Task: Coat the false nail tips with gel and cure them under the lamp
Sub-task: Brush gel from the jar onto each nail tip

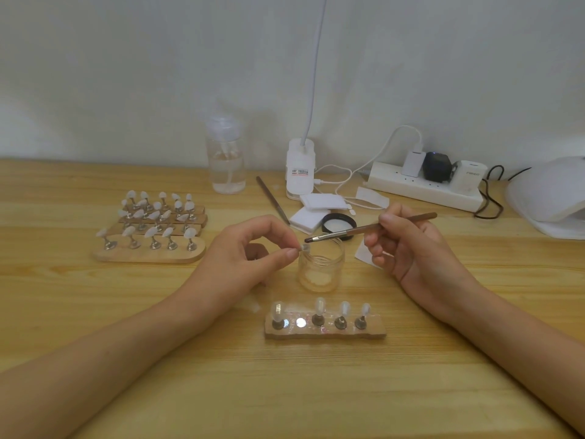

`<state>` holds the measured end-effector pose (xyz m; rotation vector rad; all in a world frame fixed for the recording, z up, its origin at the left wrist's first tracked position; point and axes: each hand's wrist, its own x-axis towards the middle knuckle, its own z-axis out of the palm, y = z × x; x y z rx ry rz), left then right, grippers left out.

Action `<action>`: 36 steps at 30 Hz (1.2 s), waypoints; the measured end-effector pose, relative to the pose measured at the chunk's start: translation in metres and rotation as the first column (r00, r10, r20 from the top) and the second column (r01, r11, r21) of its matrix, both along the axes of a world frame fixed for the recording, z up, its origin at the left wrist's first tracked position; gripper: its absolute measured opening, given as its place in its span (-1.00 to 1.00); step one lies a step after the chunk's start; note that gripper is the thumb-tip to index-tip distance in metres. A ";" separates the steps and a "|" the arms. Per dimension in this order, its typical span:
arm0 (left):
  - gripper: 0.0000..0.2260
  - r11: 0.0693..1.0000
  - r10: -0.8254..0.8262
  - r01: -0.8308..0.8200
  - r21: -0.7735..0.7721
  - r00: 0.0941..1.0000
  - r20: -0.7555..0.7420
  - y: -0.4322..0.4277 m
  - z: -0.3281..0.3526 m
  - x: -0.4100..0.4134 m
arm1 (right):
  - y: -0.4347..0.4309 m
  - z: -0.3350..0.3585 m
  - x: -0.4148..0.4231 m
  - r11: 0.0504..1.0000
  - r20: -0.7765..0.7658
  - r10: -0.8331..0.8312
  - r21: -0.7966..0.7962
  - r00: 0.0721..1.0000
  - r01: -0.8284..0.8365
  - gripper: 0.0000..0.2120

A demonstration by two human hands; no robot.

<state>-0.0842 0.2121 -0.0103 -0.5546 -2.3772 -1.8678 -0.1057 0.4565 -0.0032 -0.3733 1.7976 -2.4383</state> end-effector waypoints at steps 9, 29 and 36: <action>-0.90 1.000 -0.003 0.003 -0.009 1.000 0.007 0.000 0.001 0.001 | 0.000 -0.001 0.001 1.000 -0.030 -0.011 0.024 0.999 0.012 -0.88; -0.90 1.000 -0.001 0.001 -0.010 1.000 0.021 0.001 0.002 0.002 | -0.001 0.001 0.003 1.000 -0.087 -0.023 0.004 0.996 0.024 -0.84; -0.89 1.000 0.001 -0.001 -0.021 1.000 0.008 0.000 0.002 0.002 | -0.002 0.000 0.003 0.998 -0.118 0.007 0.058 0.993 -0.001 -0.87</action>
